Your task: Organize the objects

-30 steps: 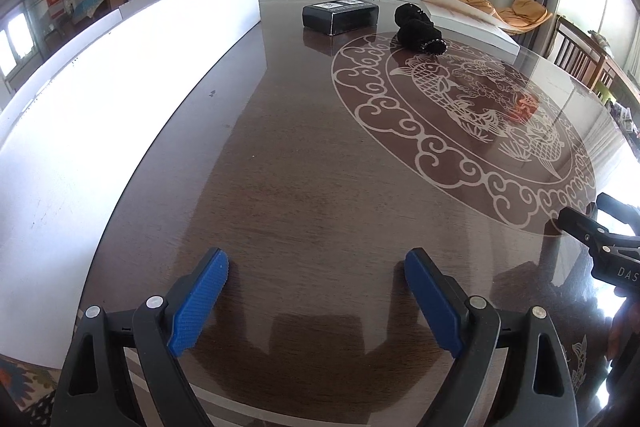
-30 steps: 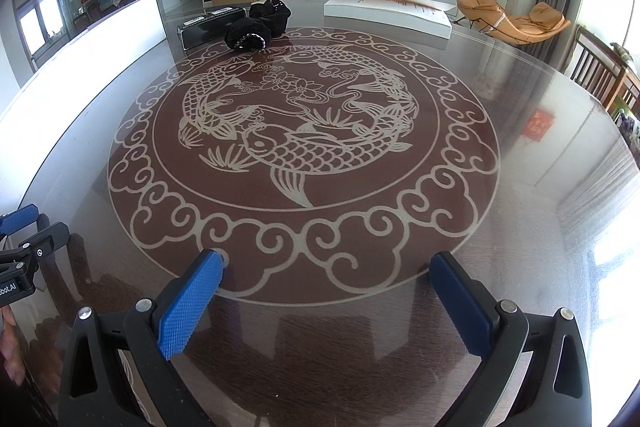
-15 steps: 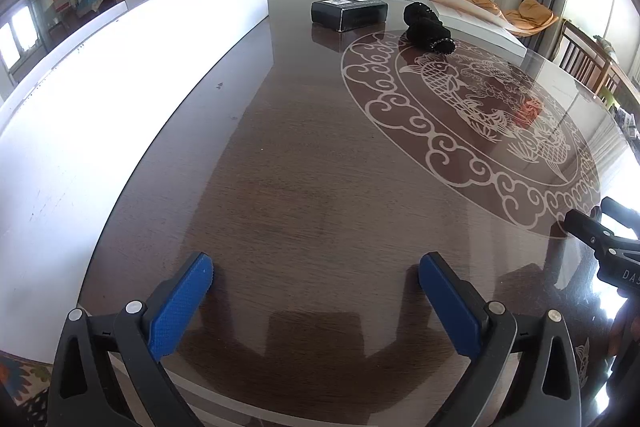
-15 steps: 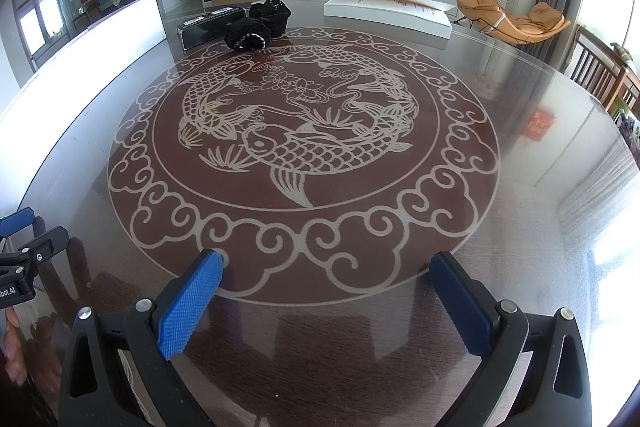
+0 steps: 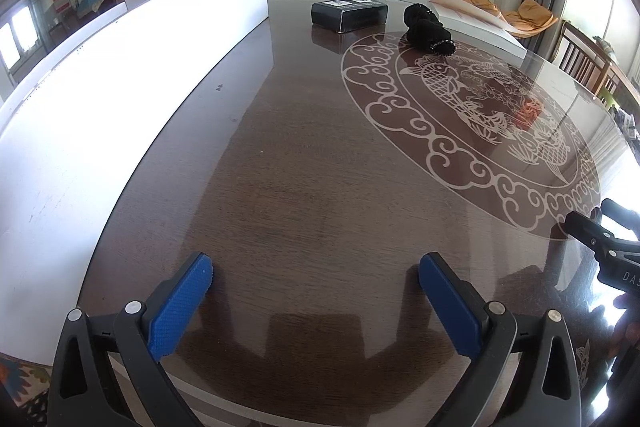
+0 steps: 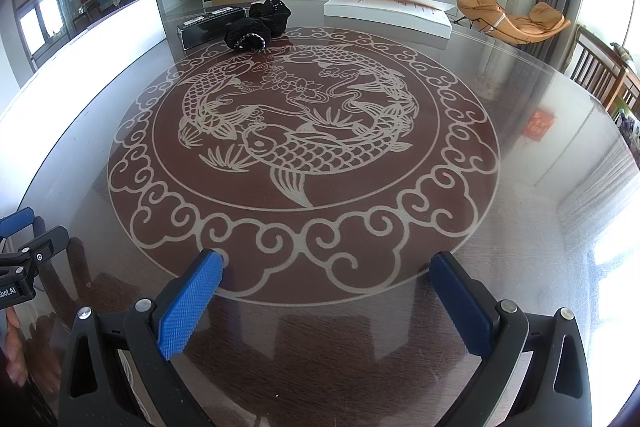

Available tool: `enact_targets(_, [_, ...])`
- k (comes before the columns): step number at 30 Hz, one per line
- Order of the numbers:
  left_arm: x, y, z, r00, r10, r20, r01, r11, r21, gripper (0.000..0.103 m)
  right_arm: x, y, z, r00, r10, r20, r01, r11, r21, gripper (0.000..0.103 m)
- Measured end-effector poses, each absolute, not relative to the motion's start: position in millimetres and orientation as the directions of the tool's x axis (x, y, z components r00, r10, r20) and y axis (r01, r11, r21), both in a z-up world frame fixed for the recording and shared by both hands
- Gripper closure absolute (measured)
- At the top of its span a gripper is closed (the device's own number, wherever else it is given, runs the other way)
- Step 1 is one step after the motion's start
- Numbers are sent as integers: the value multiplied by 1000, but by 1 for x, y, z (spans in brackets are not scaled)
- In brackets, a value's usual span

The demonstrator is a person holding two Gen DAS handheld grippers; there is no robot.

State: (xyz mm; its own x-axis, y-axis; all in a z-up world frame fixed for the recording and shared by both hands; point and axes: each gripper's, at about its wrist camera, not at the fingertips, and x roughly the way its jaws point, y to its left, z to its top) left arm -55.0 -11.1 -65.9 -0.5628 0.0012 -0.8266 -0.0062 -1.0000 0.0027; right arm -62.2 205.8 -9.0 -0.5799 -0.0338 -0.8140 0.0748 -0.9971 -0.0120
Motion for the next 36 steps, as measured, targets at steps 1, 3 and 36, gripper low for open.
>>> enact_targets(1, [-60, -12, -66, -564, 8, -826, -20, -1000, 5, 0, -62, 206, -9, -580, -34, -814, 73, -997, -11, 0])
enact_targets(3, [-71, -15, -66, -560, 26, -828, -53, -999, 5, 0, -67, 204, -9, -571, -38, -820, 83, -996, -11, 0])
enact_targets(36, [-84, -26, -68, -583, 13, -813, -25, -1000, 1, 0, -234, 144, -1, -603, -74, -794, 148, -989, -21, 56])
